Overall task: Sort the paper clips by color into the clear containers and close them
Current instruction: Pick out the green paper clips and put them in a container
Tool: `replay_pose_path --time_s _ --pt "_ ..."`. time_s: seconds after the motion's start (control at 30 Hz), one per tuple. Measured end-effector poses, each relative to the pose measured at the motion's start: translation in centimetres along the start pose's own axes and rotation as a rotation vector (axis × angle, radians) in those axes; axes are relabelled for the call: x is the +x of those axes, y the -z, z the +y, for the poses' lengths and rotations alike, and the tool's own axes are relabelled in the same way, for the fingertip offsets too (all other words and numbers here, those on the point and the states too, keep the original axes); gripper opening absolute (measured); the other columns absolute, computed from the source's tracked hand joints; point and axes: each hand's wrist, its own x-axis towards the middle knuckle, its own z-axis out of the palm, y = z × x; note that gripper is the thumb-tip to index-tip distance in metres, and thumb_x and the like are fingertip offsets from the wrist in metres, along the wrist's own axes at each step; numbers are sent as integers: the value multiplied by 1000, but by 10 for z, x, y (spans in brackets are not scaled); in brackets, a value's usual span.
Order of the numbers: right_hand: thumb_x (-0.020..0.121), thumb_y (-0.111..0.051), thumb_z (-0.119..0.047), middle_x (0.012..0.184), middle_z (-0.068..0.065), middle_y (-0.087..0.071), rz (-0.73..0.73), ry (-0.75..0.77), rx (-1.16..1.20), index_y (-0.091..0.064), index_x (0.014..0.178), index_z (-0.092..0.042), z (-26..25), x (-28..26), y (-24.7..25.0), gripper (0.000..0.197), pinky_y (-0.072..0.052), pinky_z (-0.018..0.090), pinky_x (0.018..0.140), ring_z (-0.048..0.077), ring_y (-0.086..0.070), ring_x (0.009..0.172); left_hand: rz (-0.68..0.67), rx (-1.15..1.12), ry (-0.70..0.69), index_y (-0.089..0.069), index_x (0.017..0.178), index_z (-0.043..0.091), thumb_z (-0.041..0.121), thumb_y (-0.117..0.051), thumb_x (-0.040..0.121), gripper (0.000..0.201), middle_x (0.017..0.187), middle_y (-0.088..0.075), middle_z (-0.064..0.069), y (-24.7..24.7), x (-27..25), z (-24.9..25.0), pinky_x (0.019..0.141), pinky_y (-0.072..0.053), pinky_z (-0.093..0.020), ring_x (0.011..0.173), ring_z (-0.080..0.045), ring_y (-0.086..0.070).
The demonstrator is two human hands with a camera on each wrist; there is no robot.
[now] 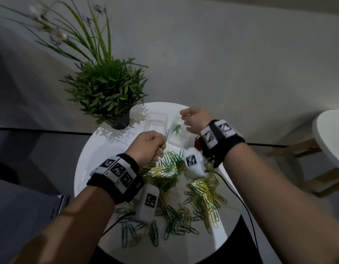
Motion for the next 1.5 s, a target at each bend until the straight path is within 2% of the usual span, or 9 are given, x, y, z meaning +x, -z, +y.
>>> replay_pose_path --time_s 0.17,0.3,0.47,0.7,0.9,1.0,1.13,1.3,1.5 --pt "90 -57 -21 117 6 -63 -63 303 -981 -64 112 -22 21 -35 -7 24 -33 40 107 26 -53 114 216 421 -205 -48 63 17 15 -56 88 26 58 -47 5 2 17 20 56 -34 -24 54 -11 -43" --pt "89 -60 -20 119 7 -60 -94 334 -892 -66 109 -20 32 -46 -2 20 -12 42 116 24 -49 121 205 737 -231 -53 68 15 21 -59 86 19 74 -60 -2 -16 38 46 66 -36 -25 74 -21 -53" --pt "81 -72 -30 104 0 -66 70 415 -591 -70 101 -20 37 -71 11 22 -36 37 105 18 -54 104 133 958 -118 -66 93 -2 20 -59 85 24 96 -69 -16 -38 56 43 74 -45 -31 96 -31 -62" --pt "81 -75 -29 94 -12 -65 166 291 -396 -71 85 -27 73 -98 32 6 -36 13 73 6 -54 93 186 484 -87 -51 67 12 14 -48 89 22 79 -61 -9 -18 64 36 71 -45 -30 72 -27 -54" --pt "82 -72 -16 90 -10 -65 161 288 -307 -72 85 -21 61 -85 33 6 -39 16 76 5 -57 86 98 230 -93 -55 97 14 11 -42 94 14 87 -61 -7 -32 63 33 78 -49 -35 77 -22 -57" --pt "87 -64 -9 81 -14 -63 142 291 -293 -71 87 -20 50 -74 35 12 -37 2 61 -10 -58 71 29 182 -87 -58 98 26 8 -39 94 26 103 -62 -8 -33 64 26 79 -44 -33 87 -19 -56" --pt "89 -57 -9 97 -6 -69 156 338 -457 -71 90 -22 36 -52 37 19 -44 18 79 10 -60 91 131 307 -261 -60 99 26 0 -43 91 31 106 -64 1 -23 51 21 94 -49 -35 100 -16 -62" --pt "91 -51 -15 108 1 -66 -73 507 -960 -67 102 -21 2 -8 19 20 -45 30 88 23 -58 104 110 1156 -382 -70 103 31 35 -52 90 22 106 -58 -1 -8 21 4 82 -45 -34 102 -21 -53" --pt "85 -62 -16 113 -2 -65 -365 507 -1499 -67 108 -26 -14 19 -16 25 -37 34 92 23 -58 109 -2 1194 -391 -64 120 35 41 -47 95 30 116 -58 3 0 22 -1 91 -37 -30 111 -18 -50"
